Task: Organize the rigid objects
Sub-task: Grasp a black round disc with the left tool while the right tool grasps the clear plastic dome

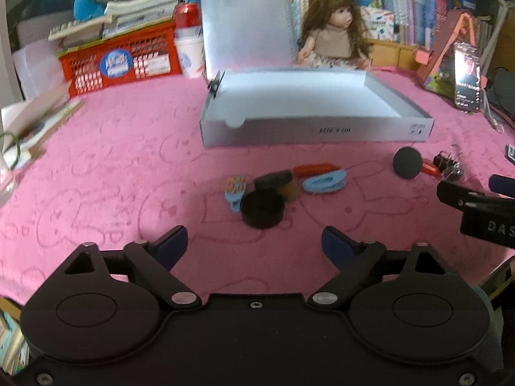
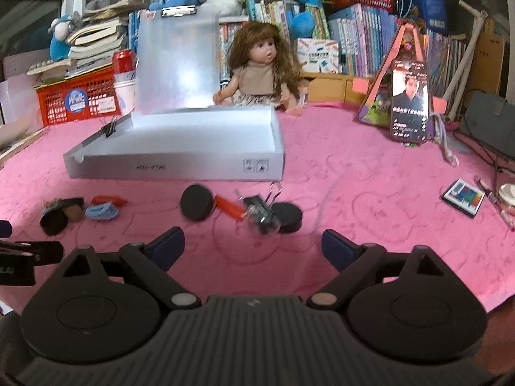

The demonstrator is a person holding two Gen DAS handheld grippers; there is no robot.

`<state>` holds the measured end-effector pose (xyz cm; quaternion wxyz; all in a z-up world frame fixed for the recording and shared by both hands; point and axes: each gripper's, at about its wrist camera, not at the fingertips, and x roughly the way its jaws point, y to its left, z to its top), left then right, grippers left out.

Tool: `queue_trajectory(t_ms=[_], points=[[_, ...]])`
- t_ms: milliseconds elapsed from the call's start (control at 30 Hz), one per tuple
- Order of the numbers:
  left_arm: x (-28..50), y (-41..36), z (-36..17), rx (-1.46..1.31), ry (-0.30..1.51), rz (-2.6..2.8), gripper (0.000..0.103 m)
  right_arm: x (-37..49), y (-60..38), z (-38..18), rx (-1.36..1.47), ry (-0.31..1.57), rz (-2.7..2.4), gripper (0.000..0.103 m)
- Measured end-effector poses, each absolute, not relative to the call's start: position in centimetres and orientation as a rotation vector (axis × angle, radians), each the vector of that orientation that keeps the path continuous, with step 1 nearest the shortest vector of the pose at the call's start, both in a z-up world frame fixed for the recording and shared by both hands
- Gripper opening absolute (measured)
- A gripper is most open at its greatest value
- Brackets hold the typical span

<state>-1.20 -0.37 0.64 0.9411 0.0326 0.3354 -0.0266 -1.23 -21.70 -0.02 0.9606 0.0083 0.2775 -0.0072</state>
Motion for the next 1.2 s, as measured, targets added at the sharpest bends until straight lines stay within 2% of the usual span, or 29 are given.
queue_trajectory(t_ms=[67, 133, 267, 400, 500, 533, 1200], points=[[-1.3, -0.5, 1.1, 0.069, 0.652, -0.06, 0.071, -1.0, -22.0, 0.1, 0.022, 0.557, -0.028, 0.085], [-1.4, -0.5, 1.4, 0.058, 0.631, -0.074, 0.064, -0.9, -22.3, 0.1, 0.036, 0.553, -0.032, 0.078], [-0.9, -0.4, 1.5, 0.02, 0.622, -0.109, 0.058, -0.3, -22.0, -0.1, 0.032, 0.554, -0.03, 0.072], [0.2, -0.7, 0.9, 0.046, 0.628, -0.089, 0.054, 0.5, -22.0, -0.4, 0.046, 0.566, -0.035, 0.055], [0.6, -0.7, 0.2, 0.047, 0.652, -0.076, 0.04, 0.7, -22.0, -0.5, 0.057, 0.572, -0.037, 0.04], [0.7, -0.6, -0.1, 0.039, 0.664, -0.082, 0.032, 0.6, -21.9, -0.5, 0.058, 0.572, -0.036, 0.034], [-0.3, -0.7, 3.3, -0.009, 0.596, -0.162, 0.031, -0.6, -20.7, 2.2, 0.069, 0.528, 0.082, 0.032]])
